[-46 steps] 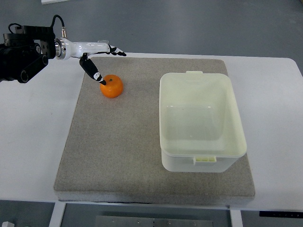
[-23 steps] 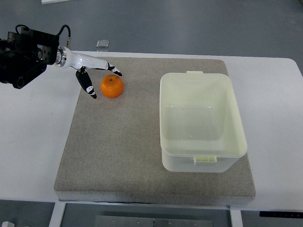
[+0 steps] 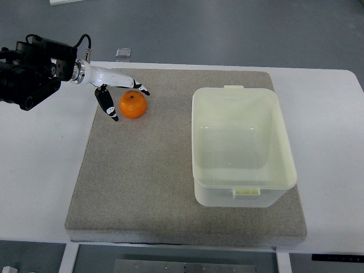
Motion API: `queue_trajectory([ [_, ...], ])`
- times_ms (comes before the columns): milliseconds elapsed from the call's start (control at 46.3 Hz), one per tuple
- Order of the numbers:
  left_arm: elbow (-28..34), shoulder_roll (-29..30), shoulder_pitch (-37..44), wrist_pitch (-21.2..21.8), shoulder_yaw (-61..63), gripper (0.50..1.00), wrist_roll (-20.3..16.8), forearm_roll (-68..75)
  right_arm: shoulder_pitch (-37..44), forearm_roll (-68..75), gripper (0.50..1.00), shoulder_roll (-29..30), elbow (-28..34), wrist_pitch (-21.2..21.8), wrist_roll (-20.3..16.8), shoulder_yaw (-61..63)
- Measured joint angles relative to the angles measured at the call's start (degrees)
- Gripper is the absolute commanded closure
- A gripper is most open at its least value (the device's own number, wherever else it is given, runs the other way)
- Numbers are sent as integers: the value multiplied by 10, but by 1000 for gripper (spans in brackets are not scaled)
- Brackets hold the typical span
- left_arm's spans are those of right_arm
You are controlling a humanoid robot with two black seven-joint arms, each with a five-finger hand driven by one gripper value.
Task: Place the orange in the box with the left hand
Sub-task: 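Close the left hand fingers around the orange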
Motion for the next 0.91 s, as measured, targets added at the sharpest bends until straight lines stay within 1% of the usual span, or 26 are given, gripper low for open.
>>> queue_trajectory([
  [454, 0, -13, 11, 1, 1, 506, 0, 14, 0, 0, 568, 0, 0, 0, 0, 0],
  [540, 1, -15, 11, 9, 1, 508, 0, 14, 0, 0, 568, 0, 0, 0, 0, 0],
  [648, 5, -17, 12, 36, 1, 510, 0, 17, 0, 0, 568, 0, 0, 0, 0, 0],
  [735, 6, -17, 12, 53, 1, 519, 0, 22, 0, 0, 568, 0, 0, 0, 0, 0],
  [843, 7, -17, 12, 58, 1, 542, 0, 24, 0, 0, 568, 0, 0, 0, 0, 0],
  [886, 7, -17, 12, 59, 1, 564, 0, 24, 0, 0, 568, 0, 0, 0, 0, 0],
  [908, 7, -17, 12, 59, 1, 564, 0, 24, 0, 0, 568, 0, 0, 0, 0, 0],
])
